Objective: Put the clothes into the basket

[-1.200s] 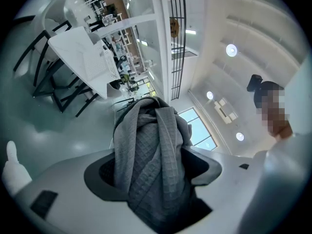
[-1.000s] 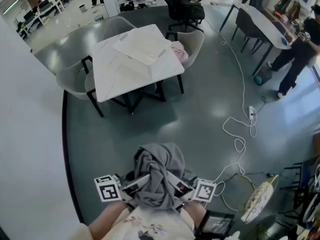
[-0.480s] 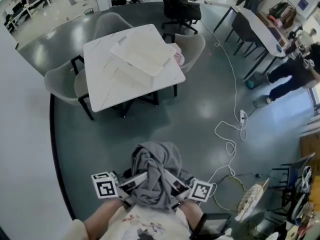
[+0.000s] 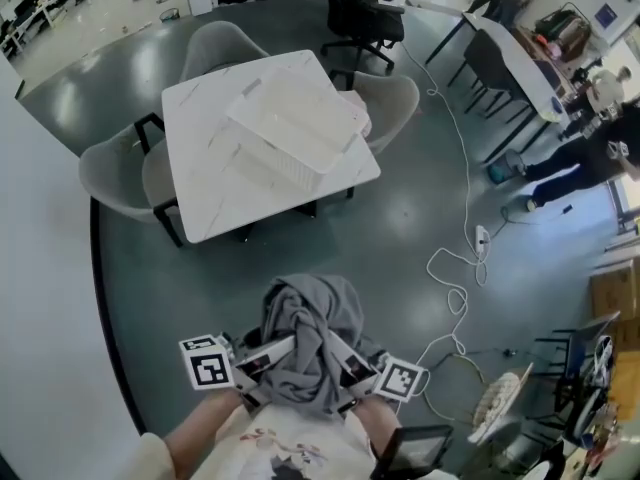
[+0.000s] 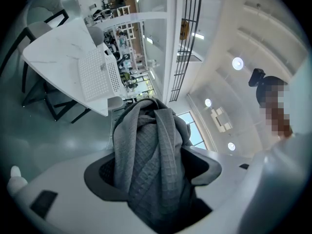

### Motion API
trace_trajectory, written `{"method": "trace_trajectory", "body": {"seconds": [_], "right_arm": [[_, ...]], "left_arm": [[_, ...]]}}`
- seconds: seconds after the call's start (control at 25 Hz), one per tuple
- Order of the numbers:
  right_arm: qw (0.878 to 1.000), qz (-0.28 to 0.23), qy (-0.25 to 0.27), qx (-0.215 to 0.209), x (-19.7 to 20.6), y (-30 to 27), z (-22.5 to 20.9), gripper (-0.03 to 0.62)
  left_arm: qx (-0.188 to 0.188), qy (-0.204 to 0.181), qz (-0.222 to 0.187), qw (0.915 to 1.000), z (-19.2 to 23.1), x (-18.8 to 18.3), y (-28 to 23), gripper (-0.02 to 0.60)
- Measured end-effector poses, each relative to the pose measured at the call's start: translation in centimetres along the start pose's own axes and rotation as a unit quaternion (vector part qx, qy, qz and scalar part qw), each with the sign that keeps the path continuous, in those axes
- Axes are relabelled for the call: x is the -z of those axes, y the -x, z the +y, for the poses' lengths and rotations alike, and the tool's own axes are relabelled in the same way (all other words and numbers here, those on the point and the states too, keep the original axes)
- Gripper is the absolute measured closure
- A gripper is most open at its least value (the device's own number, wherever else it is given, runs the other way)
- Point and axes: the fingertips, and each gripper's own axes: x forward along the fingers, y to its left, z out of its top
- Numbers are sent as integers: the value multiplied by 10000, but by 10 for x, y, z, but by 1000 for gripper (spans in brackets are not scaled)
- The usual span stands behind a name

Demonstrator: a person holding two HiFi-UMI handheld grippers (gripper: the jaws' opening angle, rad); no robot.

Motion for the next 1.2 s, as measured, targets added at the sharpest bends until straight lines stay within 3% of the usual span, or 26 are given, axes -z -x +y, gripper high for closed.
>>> {"method": "trace_trajectory", "body": {"seconds": [0.28,0.56,0.88,1.2], "right_arm": [[9998,145,-120,31,-42,-21,-24,255],[9967,761,-276,-27,-122,-29,-38,255],[9914,1299,-37,-149,-234,-23,-37,255],[9812,1907,-125,-279,-285,-33,-38,255]], "left_arm": [[-188,96,-68,9998,26,-25,-35,239],[-723,386,-596,9949,53,-37,-103,239],[-772,162,-1088,9909,45,-61,-209,239],[-971,79,-1753,9797,40,-80,-256,238]]}}
